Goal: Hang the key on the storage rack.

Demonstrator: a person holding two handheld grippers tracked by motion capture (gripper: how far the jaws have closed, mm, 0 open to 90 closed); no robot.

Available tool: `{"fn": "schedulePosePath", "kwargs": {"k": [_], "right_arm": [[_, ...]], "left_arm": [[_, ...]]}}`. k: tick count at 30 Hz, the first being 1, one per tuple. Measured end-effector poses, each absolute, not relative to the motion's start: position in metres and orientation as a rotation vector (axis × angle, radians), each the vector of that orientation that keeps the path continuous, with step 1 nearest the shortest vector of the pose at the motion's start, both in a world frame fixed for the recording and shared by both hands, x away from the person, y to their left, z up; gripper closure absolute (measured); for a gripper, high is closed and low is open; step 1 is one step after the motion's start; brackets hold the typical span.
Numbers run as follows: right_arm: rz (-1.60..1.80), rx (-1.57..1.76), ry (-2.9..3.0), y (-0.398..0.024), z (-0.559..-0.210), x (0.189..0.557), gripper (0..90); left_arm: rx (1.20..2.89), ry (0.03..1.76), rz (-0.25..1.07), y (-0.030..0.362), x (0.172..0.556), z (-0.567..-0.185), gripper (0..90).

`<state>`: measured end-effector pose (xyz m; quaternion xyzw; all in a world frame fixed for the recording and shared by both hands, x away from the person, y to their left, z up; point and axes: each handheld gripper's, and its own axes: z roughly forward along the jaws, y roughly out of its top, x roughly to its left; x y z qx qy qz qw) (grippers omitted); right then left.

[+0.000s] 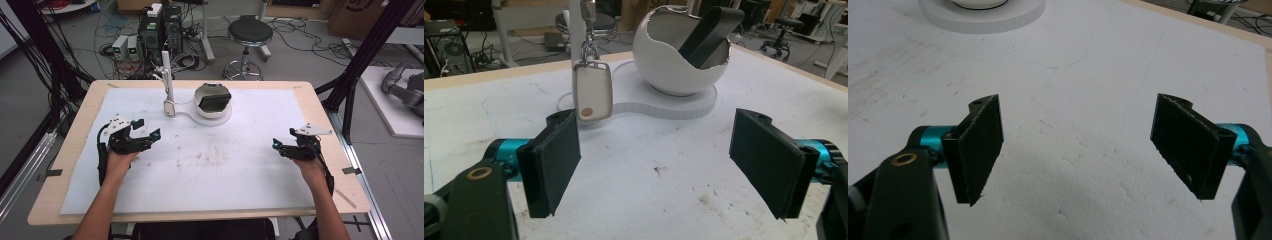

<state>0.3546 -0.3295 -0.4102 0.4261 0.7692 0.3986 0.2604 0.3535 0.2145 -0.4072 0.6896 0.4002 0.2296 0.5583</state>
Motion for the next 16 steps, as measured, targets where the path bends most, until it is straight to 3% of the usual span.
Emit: {"fn": "schedulePosePath", "kwargs": {"k": [16], "right_arm": [[1.083, 1.157, 2.083, -0.3298, -0.4119, 0.3581, 21.4]], "left_arm": [[1.620, 0.953, 0.548, 0.2154, 0.3540, -0.4074, 20.4]]}}
